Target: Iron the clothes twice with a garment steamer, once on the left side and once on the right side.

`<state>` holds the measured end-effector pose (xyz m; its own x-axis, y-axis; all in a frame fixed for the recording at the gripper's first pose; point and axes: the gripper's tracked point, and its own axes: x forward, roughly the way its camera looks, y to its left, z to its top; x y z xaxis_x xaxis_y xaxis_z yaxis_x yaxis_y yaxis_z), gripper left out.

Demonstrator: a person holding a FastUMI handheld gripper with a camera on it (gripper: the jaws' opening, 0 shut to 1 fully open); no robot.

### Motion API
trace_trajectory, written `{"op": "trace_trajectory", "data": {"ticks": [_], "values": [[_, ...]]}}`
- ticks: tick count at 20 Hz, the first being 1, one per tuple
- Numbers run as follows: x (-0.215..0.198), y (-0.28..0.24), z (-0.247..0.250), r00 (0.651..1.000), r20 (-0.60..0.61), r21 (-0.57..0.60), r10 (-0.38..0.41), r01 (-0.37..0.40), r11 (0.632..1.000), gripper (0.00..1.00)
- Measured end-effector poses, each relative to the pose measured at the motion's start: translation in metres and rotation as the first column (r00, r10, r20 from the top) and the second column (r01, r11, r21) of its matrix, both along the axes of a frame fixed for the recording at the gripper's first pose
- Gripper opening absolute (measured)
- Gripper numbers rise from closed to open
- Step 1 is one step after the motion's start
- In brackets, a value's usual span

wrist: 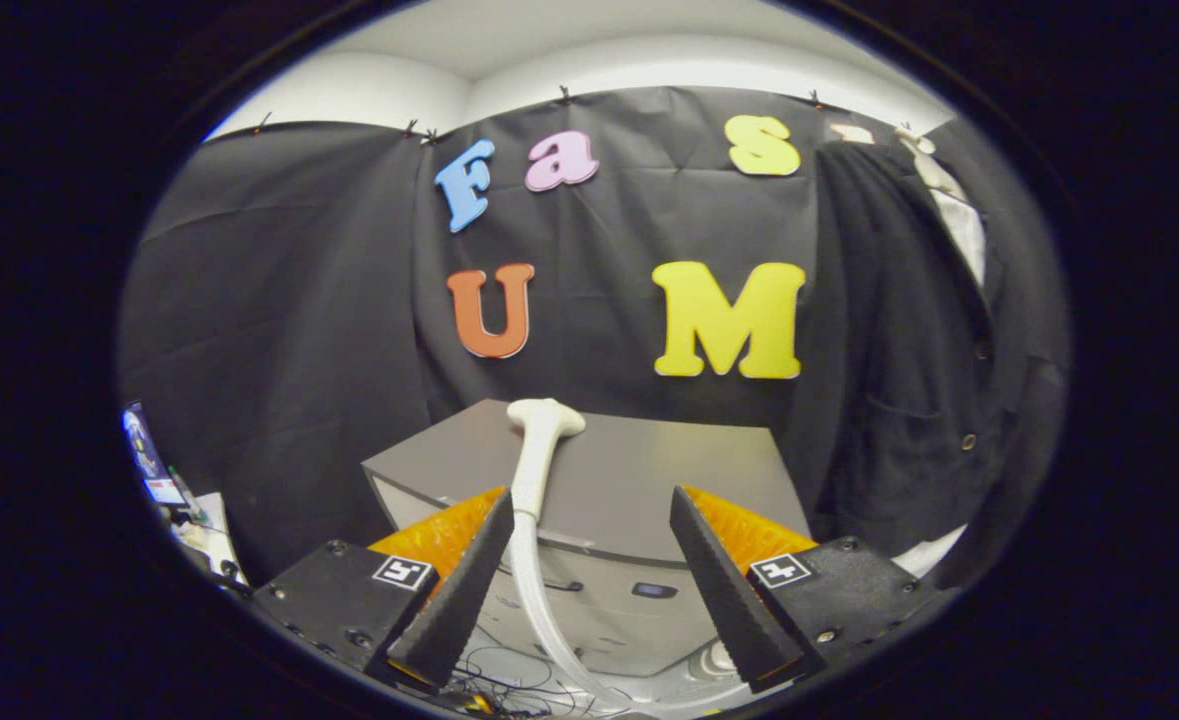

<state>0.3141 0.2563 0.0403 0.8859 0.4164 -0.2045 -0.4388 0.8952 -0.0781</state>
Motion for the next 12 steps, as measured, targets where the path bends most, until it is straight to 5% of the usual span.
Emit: {"op": "trace_trajectory", "data": {"ticks": [6,12], "values": [[0.08,0.073,-0.022,0.993,-0.076,-0.042,0.091,-0.094,0.995,1.0],[0.144,0.105,-0.068,0.978,-0.202,-0.121,0.058,-0.084,0.989,0.92]]}}
